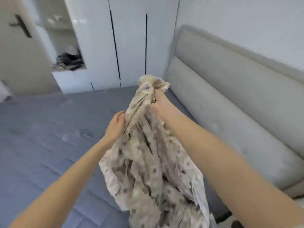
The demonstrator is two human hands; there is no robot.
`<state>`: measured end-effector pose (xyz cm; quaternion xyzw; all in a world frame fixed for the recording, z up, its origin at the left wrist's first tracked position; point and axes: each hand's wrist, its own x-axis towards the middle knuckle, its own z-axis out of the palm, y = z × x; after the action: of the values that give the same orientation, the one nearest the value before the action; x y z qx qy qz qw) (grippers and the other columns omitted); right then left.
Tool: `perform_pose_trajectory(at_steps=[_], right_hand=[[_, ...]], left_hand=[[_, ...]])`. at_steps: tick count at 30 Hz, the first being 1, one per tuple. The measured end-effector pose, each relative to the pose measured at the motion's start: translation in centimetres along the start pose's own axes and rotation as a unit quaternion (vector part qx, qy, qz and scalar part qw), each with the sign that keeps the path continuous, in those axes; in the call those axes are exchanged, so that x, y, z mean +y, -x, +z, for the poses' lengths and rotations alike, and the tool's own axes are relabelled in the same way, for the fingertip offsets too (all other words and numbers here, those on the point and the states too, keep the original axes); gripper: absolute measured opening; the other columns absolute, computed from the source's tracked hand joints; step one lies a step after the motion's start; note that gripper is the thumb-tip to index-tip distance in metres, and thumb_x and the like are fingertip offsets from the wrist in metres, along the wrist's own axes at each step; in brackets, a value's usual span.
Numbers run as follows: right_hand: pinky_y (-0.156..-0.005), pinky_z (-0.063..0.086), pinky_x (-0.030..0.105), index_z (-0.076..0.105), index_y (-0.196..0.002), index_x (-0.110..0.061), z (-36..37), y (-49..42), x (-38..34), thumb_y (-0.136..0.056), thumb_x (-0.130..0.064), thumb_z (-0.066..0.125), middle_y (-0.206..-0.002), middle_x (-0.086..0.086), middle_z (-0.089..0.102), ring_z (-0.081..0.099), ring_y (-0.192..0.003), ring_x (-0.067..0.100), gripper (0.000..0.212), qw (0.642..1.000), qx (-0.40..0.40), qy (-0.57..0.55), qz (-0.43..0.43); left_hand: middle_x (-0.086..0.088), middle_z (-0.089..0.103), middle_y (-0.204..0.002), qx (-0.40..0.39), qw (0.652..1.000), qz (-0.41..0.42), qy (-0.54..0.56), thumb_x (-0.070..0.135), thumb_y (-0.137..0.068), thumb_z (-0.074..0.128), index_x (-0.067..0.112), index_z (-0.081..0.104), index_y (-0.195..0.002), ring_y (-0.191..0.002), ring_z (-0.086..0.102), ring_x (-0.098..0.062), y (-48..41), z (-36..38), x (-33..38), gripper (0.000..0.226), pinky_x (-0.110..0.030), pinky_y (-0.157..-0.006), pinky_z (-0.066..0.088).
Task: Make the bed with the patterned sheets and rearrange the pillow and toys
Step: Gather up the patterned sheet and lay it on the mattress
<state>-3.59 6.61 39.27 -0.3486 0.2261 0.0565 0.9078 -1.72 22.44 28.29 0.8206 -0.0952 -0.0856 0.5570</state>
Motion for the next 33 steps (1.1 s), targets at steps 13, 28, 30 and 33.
perform_pose_trajectory(at_steps=[13, 28, 30, 33], right_hand=[[-0.099, 0.038, 0.035, 0.04, -0.14, -0.008, -10.7, -6.4, 7.5, -0.098, -0.02, 0.045, -0.146, 0.01, 0.04, 0.05, -0.111, 0.022, 0.044, 0.889, 0.117, 0.438, 0.07], [-0.068, 0.037, 0.028, 0.048, -0.076, -0.009, -32.6, -10.7, 11.6, -0.098, -0.018, 0.044, -0.08, 0.007, 0.054, 0.05, -0.076, 0.021, 0.024, 0.655, 0.14, 0.741, 0.035], [-0.073, 0.037, 0.029, 0.055, -0.1, -0.002, -31.7, -11.3, 10.4, -0.099, -0.014, 0.041, -0.097, 0.012, 0.058, 0.053, -0.089, 0.023, 0.018, 0.749, 0.194, 0.633, -0.024], [-0.084, 0.036, 0.027, 0.045, -0.13, -0.002, -28.1, -12.2, 6.0, -0.101, -0.017, 0.04, -0.117, 0.007, 0.053, 0.051, -0.109, 0.024, 0.034, 0.854, 0.241, 0.459, -0.043]], left_hand=[[-0.009, 0.037, -0.147, 0.011, 0.985, -0.17, 0.004, 0.015, -0.098, 0.046, 0.015, 0.032, -0.144, -0.132, 0.04, -0.025, 4.1, -2.4, -10.1, 0.048, -0.036, -0.092, 0.04], [-0.006, 0.044, -0.141, -0.069, 0.971, -0.229, -0.024, 0.009, -0.098, 0.045, 0.013, 0.044, -0.137, -0.131, 0.042, -0.02, 0.8, 12.1, -12.9, 0.039, -0.038, -0.099, 0.041], [-0.005, 0.046, -0.139, -0.073, 0.971, -0.228, -0.025, 0.01, -0.097, 0.046, 0.015, 0.045, -0.136, -0.129, 0.044, -0.019, -0.2, 13.0, -12.4, 0.039, -0.033, -0.093, 0.043], [-0.006, 0.047, -0.139, -0.078, 0.972, -0.222, -0.03, 0.009, -0.095, 0.047, 0.018, 0.043, -0.137, -0.121, 0.049, -0.019, -1.6, 13.9, -11.5, 0.043, -0.027, -0.082, 0.043]])
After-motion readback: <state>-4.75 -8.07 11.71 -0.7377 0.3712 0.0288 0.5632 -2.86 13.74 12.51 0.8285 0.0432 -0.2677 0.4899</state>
